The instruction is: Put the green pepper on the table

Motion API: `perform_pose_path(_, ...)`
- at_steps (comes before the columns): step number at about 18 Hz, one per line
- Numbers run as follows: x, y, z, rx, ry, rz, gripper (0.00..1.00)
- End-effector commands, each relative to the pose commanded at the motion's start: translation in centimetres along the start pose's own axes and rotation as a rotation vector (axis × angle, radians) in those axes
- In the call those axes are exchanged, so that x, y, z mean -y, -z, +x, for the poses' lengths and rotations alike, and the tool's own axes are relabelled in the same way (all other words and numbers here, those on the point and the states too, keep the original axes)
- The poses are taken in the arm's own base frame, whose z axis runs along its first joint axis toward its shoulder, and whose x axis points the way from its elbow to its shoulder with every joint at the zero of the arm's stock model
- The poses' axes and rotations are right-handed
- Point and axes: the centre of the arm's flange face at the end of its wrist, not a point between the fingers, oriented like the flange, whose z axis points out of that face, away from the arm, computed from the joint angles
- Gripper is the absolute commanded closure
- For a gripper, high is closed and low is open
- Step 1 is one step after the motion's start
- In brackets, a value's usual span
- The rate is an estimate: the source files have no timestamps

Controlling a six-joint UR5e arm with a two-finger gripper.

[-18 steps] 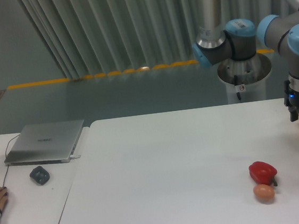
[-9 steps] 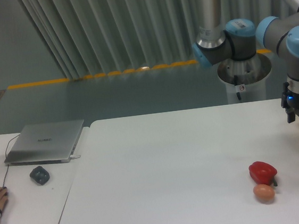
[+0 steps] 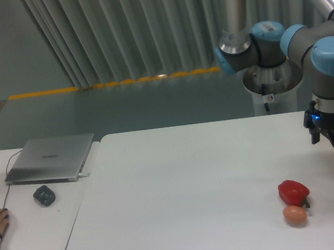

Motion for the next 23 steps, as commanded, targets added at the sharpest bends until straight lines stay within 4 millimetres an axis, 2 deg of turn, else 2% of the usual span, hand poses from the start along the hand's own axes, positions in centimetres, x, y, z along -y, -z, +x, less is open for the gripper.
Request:
perform_pose_path(5,-0.1,-0.1,-0.1,0.003,-0.012,-0.007,0.0)
perform_pose_path(7,-0.9,0.2,-0.3,0.011,-0.066,-0.025,0.0)
perform_pose_path(11,-4.2,0.8,-1.0,0.01,-0.264,-0.165,0.0)
perform_pose_path(15,-8.1,2.5,-1.6,0.011,-0.376,-0.179,0.0)
perform_pose_path(23,-15.6,3.2,-3.0,-0.031,-0.691,-0.189,0.0)
